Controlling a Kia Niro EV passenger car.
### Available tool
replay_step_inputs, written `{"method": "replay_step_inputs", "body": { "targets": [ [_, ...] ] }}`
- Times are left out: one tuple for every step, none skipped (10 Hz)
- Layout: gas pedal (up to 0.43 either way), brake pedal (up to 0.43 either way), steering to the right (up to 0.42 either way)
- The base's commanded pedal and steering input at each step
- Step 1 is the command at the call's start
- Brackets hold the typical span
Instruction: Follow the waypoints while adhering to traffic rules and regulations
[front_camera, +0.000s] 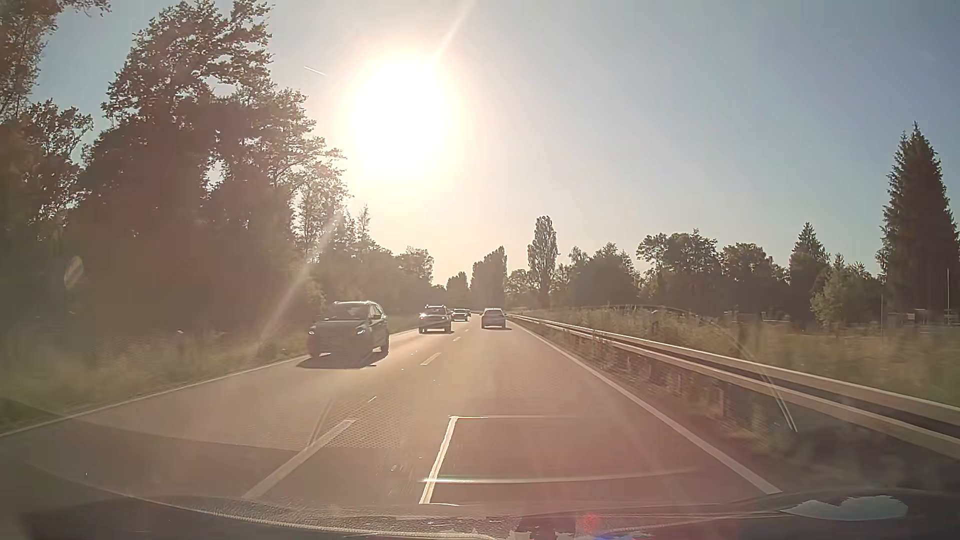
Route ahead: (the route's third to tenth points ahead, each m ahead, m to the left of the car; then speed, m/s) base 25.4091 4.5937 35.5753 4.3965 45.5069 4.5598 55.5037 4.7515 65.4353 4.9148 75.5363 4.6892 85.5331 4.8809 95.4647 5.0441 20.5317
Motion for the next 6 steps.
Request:
{"method": "replay_step_inputs", "body": {
  "targets": [
    [0.157,0.000,0.000],
    [0.157,0.000,0.000],
    [0.157,0.000,0.000],
    [0.157,0.000,-0.001],
    [0.157,0.000,0.000],
    [0.157,0.000,0.000]
  ]
}}
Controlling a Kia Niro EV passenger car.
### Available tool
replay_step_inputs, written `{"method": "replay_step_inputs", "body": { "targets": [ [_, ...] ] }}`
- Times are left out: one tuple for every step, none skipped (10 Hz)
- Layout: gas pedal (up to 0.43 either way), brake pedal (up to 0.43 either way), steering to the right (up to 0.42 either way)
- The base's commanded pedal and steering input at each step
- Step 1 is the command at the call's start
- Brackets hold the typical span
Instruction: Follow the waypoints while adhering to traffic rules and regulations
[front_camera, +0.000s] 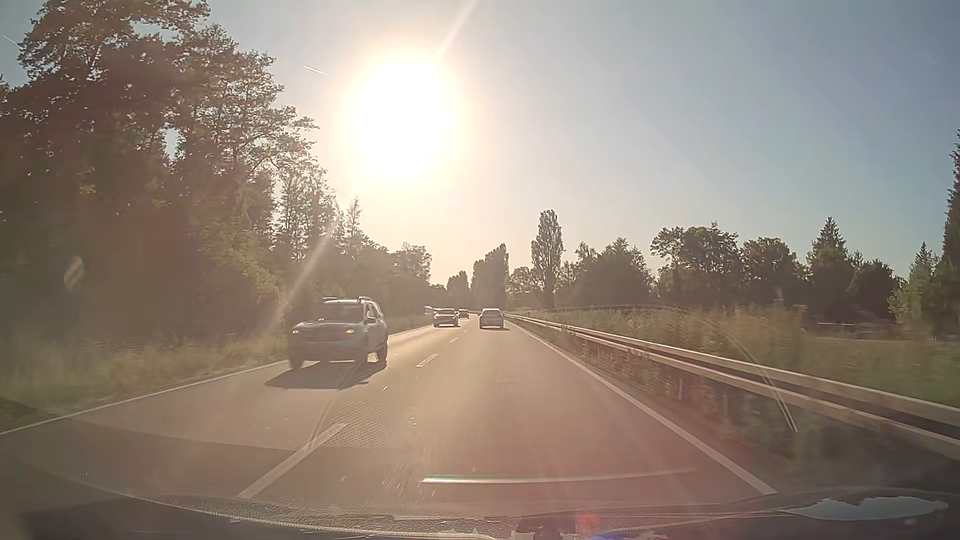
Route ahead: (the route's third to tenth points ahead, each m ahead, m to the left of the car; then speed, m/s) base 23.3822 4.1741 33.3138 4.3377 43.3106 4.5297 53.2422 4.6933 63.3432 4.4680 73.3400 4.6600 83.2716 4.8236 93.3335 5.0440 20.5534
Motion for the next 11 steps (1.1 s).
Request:
{"method": "replay_step_inputs", "body": {
  "targets": [
    [0.157,0.000,0.000],
    [0.157,0.000,0.000],
    [0.157,0.000,0.000],
    [0.157,0.000,-0.001],
    [0.157,0.000,0.000],
    [0.157,0.000,-0.001],
    [0.157,0.000,-0.001],
    [0.157,0.000,-0.001],
    [0.157,0.000,-0.001],
    [0.157,0.000,-0.001],
    [0.157,0.000,-0.001]
  ]
}}
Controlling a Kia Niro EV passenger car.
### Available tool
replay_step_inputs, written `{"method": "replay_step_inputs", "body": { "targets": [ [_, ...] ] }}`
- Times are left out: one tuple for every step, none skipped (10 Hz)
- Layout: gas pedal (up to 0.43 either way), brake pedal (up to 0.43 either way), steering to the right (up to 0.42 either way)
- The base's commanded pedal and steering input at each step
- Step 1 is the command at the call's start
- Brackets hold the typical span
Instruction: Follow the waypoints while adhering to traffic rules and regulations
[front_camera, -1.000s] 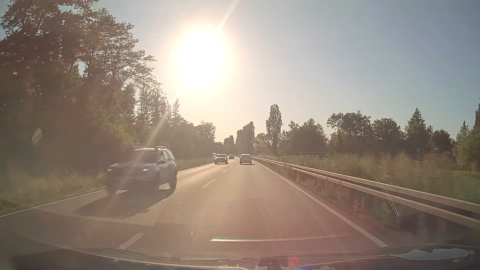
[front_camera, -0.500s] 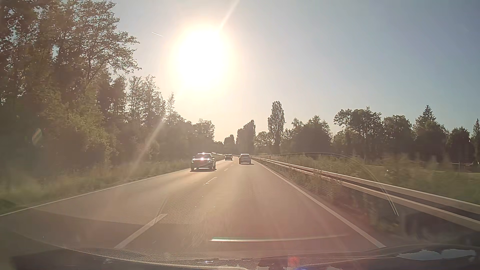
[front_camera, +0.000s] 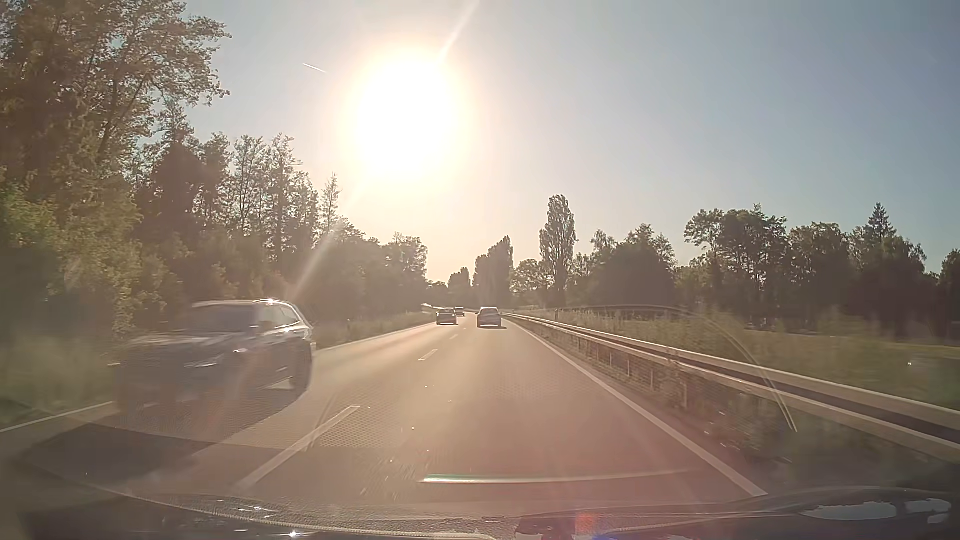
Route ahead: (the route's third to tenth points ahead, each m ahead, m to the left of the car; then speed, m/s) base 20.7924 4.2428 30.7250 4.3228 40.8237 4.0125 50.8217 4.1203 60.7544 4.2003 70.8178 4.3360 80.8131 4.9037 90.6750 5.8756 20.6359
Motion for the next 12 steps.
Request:
{"method": "replay_step_inputs", "body": {
  "targets": [
    [0.157,0.000,-0.001],
    [0.157,0.000,-0.002],
    [0.157,0.000,-0.002],
    [0.157,0.000,-0.002],
    [0.157,0.000,-0.002],
    [0.157,0.000,-0.002],
    [0.157,0.000,-0.003],
    [0.157,0.000,-0.003],
    [0.157,0.000,-0.003],
    [0.157,0.000,-0.003],
    [0.157,0.000,-0.003],
    [0.157,0.000,-0.003]
  ]
}}
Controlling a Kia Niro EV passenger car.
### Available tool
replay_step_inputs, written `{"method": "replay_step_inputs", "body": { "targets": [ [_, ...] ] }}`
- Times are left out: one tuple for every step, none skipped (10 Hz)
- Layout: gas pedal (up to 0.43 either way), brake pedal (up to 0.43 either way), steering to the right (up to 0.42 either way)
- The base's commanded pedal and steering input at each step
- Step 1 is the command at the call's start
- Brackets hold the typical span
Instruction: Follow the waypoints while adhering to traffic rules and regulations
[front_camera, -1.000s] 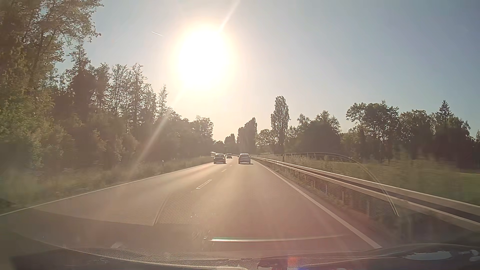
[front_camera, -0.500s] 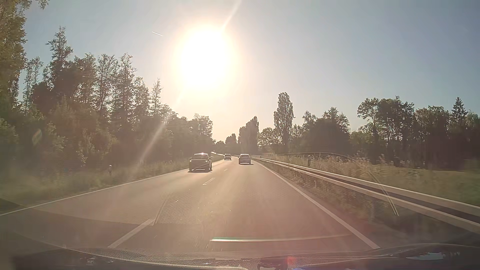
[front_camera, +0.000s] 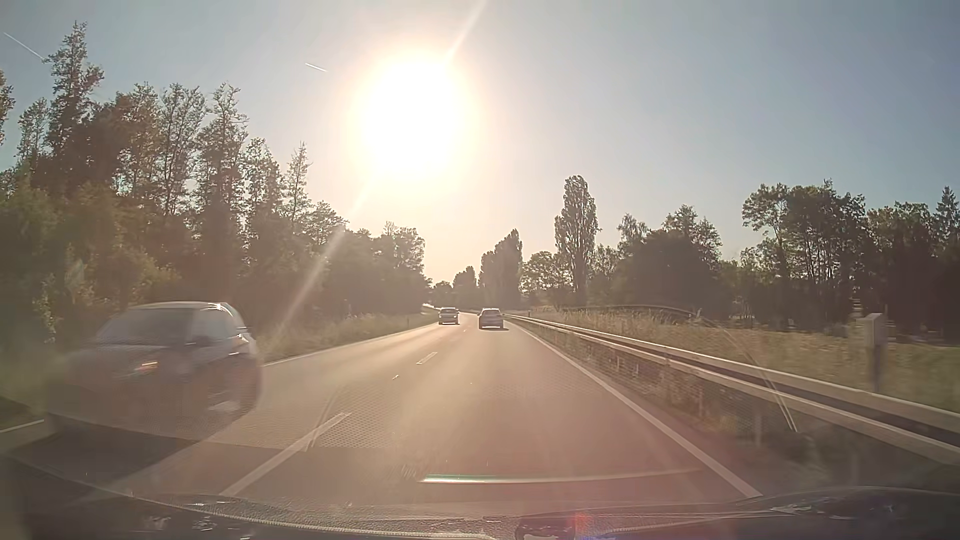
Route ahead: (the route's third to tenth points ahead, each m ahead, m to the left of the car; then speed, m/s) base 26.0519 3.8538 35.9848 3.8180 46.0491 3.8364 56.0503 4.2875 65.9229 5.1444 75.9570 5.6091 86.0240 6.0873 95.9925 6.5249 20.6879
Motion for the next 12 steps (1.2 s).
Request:
{"method": "replay_step_inputs", "body": {
  "targets": [
    [0.157,0.000,-0.003],
    [0.157,0.000,-0.003],
    [0.157,0.000,-0.003],
    [0.157,0.000,-0.003],
    [0.157,0.000,-0.003],
    [0.157,0.000,-0.003],
    [0.157,0.000,-0.003],
    [0.157,0.000,-0.003],
    [0.157,0.000,-0.003],
    [0.157,0.000,-0.003],
    [0.157,0.000,-0.002],
    [0.157,0.000,-0.002]
  ]
}}
